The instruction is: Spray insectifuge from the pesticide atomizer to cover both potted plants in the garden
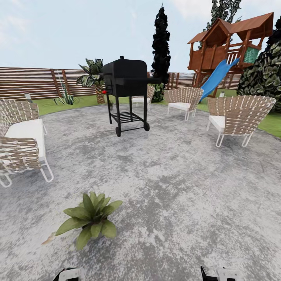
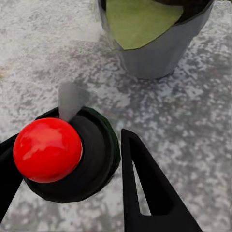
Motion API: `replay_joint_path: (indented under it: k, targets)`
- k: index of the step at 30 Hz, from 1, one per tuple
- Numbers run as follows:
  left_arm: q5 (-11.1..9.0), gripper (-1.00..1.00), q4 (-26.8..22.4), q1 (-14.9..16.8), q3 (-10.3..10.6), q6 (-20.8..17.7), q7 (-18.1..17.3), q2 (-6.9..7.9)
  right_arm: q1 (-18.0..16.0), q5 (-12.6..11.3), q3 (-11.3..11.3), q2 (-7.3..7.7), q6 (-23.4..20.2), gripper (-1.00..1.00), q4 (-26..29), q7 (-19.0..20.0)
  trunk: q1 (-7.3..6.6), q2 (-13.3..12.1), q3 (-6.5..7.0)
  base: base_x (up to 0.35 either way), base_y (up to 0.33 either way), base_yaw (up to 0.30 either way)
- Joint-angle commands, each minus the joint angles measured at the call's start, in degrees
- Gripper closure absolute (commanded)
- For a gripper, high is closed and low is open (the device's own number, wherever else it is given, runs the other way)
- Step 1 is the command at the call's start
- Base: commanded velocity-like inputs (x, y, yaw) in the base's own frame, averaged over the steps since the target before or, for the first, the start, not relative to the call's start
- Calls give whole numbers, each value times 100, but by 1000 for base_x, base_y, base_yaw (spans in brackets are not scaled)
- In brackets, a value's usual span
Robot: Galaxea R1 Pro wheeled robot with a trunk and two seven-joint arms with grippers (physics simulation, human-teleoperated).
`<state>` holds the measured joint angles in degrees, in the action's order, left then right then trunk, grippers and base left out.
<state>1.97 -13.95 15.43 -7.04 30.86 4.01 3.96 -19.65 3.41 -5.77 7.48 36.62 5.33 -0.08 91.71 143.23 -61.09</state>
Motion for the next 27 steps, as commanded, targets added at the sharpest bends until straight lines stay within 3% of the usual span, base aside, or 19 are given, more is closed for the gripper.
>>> replay_joint_path:
  k: [1, 27]
  targets:
    - [23, 100, 6, 4, -7, 17, 21, -1, -3, 37, -38, 0, 21, -100, -5, -1, -1, 2, -5, 0, 309, 0]
    - [21, 100, 6, 4, -10, 17, 21, 0, -3, 37, -38, -1, 21, -100, -5, -1, -1, 2, -5, 0, 309, 0]
